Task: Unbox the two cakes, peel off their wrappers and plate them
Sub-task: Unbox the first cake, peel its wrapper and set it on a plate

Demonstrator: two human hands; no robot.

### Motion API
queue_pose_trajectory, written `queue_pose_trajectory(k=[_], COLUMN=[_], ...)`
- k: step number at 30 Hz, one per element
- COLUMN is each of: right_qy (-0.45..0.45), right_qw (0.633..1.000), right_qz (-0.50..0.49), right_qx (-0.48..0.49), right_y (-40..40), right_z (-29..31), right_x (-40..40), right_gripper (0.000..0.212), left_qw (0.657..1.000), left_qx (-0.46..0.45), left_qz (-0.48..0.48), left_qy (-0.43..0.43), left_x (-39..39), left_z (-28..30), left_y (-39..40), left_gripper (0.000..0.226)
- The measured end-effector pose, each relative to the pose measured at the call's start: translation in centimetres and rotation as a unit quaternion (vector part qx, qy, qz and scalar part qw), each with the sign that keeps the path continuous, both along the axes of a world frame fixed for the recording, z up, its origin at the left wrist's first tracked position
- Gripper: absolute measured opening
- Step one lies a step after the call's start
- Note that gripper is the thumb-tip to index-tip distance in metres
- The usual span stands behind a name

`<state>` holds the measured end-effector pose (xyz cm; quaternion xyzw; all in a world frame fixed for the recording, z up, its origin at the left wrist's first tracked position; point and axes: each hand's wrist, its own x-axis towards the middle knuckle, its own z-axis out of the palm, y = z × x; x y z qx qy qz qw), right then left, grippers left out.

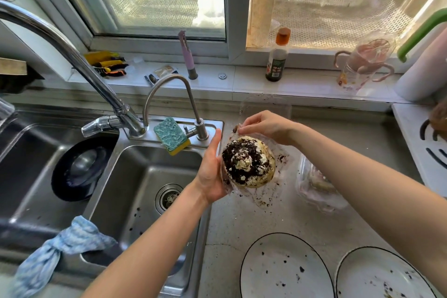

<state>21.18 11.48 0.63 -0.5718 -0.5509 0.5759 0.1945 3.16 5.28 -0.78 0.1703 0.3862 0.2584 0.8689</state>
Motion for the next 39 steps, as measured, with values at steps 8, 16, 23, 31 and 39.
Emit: queue_pose_trajectory(k=[8,16,23,31,39], right_qy=[0.018,0.199,0.087,0.131,0.275], right_qw=[0.993,0.959,0.978,0.910,0.884], right_qz=[-0.063,-0.168,-0.164,-0.392,-0.369], right_qx=[-0.099,-0.108,-0.097,0.045,-0.079], right_y=[-2.6,-5.9,-7.5,-10.5,-13.2], right_z=[-3.7,-4.7,-5.9,-1.3,-1.4], right_x=[-0.2,1.8,0.2,-1.6,-3.2], right_gripper=[0.018,0.031,0.027,0.042,0.073], left_qw=[0.999,0.996,0.997,0.996,0.986], left_qx=[-0.027,-0.055,-0.055,-0.073,-0.077], left_qz=[0.015,0.061,0.057,0.021,-0.023], left_qy=[-0.030,-0.046,-0.008,0.040,0.147], left_x=[0.1,0.0,0.7,1.0,2.0], left_z=[-0.6,-1.3,-0.7,0.5,2.4], left_y=[0.5,0.8,-0.1,-1.0,-2.3], left_gripper=[0.082,0.078,0.072,0.074,0.072])
